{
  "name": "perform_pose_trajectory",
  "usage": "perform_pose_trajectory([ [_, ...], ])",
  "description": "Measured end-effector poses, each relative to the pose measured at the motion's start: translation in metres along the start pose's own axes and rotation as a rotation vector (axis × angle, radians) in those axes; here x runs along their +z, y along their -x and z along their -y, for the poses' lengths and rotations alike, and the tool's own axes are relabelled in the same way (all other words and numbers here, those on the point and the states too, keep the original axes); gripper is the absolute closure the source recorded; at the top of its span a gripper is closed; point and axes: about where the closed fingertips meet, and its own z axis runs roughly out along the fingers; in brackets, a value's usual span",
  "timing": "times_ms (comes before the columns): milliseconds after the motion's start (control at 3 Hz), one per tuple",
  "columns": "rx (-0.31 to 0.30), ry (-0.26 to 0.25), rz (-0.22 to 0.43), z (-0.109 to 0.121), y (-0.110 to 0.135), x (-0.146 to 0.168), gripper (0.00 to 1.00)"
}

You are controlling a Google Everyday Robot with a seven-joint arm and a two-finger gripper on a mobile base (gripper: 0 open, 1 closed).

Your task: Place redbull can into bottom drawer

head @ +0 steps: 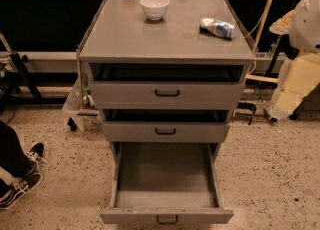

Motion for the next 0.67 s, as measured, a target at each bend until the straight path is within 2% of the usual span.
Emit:
perform_pose_trajectory([
  [333,-0.024,-0.026,0.045,0.044,0.019,0.006,0.00],
  [667,-0.027,-0.060,0.067,0.054,0.026,-0.006,0.00],
])
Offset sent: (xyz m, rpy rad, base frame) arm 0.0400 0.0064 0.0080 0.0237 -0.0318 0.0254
